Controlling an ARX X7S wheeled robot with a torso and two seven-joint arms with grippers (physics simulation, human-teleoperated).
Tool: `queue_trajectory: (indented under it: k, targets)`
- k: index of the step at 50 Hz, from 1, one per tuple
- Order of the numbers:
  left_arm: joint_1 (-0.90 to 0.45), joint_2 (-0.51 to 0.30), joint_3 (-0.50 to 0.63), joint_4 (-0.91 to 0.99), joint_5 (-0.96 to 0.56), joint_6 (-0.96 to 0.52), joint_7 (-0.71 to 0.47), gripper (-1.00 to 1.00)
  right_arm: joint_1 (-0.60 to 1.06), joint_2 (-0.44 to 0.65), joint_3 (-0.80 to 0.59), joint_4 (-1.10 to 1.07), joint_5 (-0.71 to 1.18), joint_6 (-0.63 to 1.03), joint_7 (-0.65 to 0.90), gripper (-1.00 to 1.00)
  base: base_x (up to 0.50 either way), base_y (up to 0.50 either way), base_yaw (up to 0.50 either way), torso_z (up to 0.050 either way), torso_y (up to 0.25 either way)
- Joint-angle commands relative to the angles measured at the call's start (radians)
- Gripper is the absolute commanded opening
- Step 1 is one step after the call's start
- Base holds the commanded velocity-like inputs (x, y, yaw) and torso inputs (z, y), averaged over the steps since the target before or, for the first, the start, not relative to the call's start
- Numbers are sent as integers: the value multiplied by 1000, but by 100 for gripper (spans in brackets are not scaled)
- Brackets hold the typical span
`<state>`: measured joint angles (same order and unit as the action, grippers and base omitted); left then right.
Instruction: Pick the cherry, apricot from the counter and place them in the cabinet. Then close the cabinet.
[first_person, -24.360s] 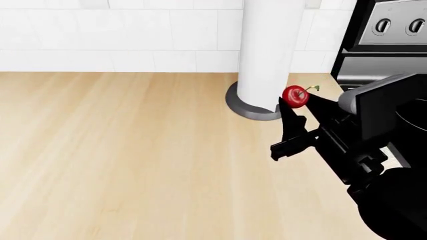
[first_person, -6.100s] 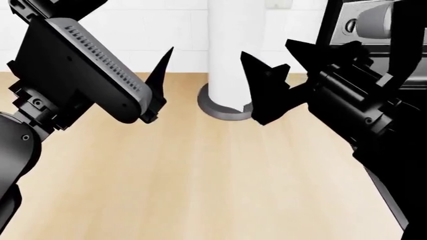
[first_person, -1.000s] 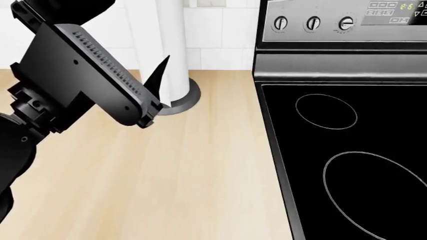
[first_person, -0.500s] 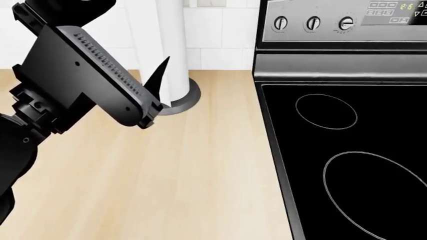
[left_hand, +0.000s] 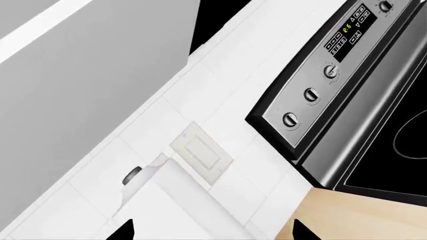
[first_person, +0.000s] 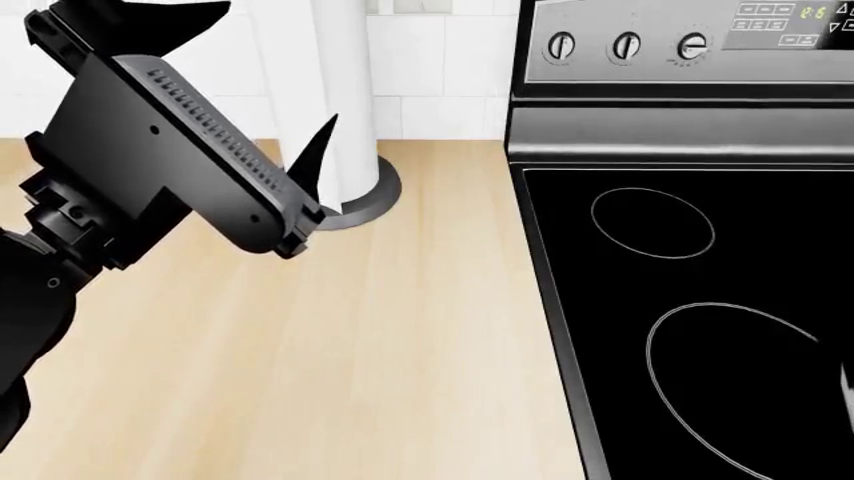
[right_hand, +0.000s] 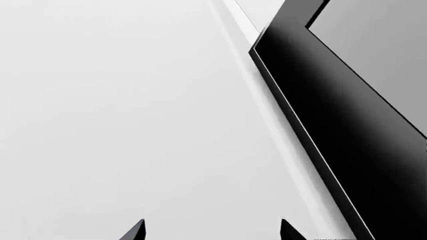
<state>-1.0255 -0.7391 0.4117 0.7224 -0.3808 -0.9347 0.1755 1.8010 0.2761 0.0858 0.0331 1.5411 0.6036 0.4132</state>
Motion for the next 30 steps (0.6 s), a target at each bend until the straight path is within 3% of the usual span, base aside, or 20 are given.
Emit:
queue_trajectory:
  k: [1,30]
  targets:
    - [2,-2,-3,4,-4,-4,-4,100,48,-54,-75,89,3,25,-73,100,0,3,3,0,0]
    - [-11,-4,17,-11,2,3,4,100,231,-68,-339,272,-153,166,-226,100,0,3,3,1,-1]
